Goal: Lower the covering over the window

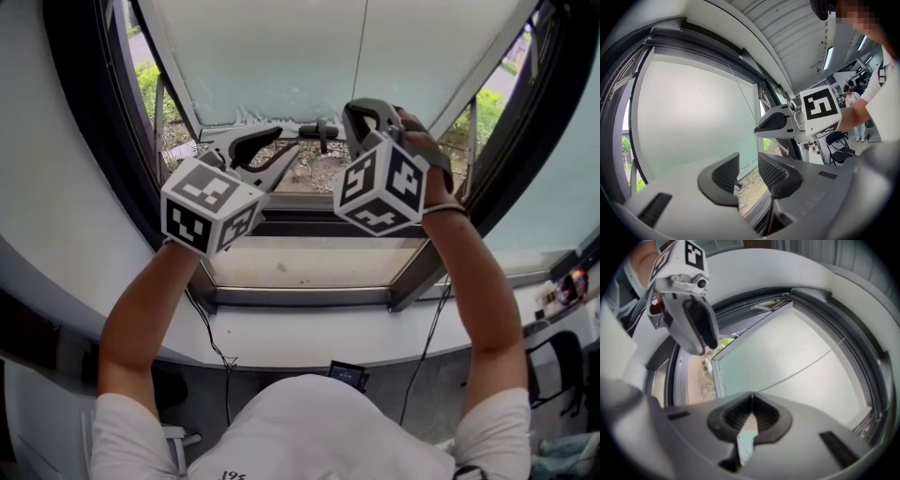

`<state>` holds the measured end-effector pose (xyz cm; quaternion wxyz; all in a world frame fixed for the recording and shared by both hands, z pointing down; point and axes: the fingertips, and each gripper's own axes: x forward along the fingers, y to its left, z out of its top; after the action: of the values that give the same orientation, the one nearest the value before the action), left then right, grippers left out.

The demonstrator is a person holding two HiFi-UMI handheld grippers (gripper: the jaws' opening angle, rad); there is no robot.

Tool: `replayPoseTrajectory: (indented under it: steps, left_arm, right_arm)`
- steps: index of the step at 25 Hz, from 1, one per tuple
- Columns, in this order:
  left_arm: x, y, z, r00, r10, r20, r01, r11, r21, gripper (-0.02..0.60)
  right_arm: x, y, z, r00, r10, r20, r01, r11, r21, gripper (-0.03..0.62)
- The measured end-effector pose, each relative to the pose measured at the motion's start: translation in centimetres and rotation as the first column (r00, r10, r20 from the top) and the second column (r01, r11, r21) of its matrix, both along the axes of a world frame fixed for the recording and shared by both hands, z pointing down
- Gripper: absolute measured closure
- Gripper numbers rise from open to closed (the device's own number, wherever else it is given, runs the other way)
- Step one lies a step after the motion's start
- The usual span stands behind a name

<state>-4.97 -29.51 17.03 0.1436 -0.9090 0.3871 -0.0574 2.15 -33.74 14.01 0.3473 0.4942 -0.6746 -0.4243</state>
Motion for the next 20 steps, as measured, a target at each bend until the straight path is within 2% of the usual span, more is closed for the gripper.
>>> replayPoseTrajectory:
  steps: [6,11,20]
  left_arm:
    - [-0.3,-0.1,0.4,1.000,-0.012,0.018,0.012,1.000,-0.005,0.456]
    - [-0.5,0.2,0.3,1.000,-0.016,0.026,0.016,1.000,0.001,0.456]
    - [0.1,0.7,0.5,0.999,-0.009,0.041,0.009,1.000,0.006,0.456]
  right_arm:
    - [0.1,0.1,1.4,0.998,0.016,-0.059,-0.016,1.000,0.001,0.571]
    - [-0.4,0.3,5.4,0.988,0.021,-0.155,-0.028,0.999,-0.044,0.571]
    - [0.1,1.4,9.3,0.981,0.024,-0.193,-0.044,0.994,-0.100,0.571]
